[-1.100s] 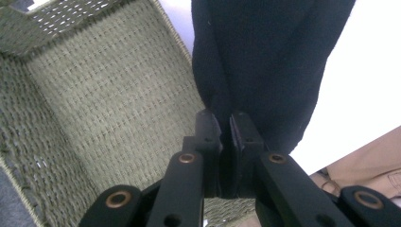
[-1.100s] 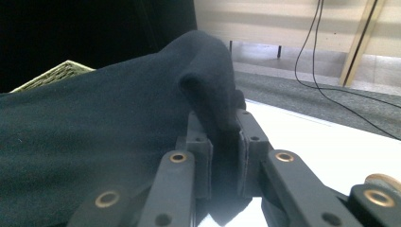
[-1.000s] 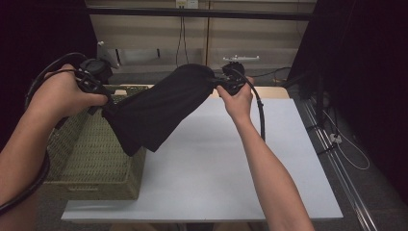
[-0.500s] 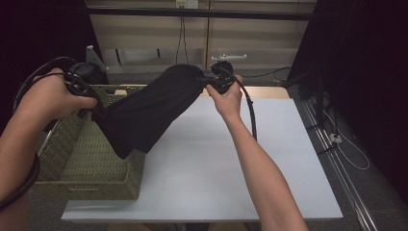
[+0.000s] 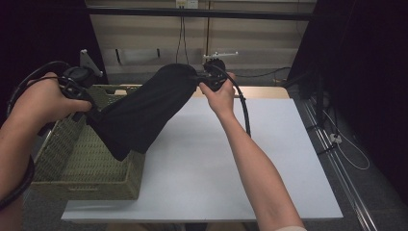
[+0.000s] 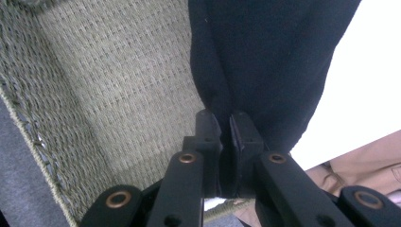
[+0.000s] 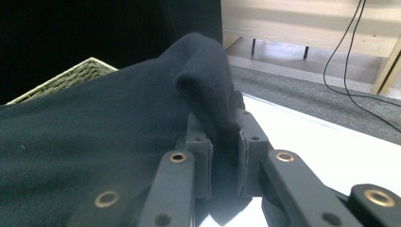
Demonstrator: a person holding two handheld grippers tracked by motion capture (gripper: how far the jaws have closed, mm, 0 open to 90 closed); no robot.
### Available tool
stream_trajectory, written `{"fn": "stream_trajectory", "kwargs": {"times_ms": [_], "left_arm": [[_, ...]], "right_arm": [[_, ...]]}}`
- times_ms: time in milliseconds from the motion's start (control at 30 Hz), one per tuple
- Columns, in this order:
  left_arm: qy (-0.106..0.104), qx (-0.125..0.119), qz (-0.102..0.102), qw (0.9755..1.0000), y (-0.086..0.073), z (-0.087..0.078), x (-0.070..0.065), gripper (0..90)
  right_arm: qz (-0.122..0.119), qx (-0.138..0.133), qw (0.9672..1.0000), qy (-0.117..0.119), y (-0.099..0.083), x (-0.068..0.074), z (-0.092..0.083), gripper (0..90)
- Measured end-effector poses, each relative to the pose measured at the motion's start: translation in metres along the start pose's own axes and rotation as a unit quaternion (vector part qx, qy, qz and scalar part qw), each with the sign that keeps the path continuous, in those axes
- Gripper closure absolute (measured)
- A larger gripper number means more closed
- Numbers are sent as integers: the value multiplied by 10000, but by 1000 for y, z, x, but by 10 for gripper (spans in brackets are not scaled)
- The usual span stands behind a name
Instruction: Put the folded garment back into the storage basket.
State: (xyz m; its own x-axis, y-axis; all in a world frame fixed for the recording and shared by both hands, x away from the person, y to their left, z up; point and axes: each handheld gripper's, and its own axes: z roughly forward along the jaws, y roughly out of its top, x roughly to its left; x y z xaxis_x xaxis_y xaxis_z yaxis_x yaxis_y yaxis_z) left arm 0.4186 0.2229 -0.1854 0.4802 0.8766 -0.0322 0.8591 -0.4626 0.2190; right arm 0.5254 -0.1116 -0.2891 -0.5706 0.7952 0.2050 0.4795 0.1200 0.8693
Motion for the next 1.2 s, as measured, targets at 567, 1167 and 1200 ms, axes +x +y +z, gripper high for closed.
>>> {"fn": "stream_trajectory", "kwargs": {"times_ms": [567,1167,1200], "left_arm": [[56,37,-260,9996,-15,2,12,841],[73,100,-477,9988,-31,5,25,842],[72,110,-489,9987,-32,5,26,842]], "right_arm": [[-146,76,9997,202,9,16,26,784],[-246,160,9988,383,14,32,49,784],[-246,163,9988,386,15,33,51,784]]}}
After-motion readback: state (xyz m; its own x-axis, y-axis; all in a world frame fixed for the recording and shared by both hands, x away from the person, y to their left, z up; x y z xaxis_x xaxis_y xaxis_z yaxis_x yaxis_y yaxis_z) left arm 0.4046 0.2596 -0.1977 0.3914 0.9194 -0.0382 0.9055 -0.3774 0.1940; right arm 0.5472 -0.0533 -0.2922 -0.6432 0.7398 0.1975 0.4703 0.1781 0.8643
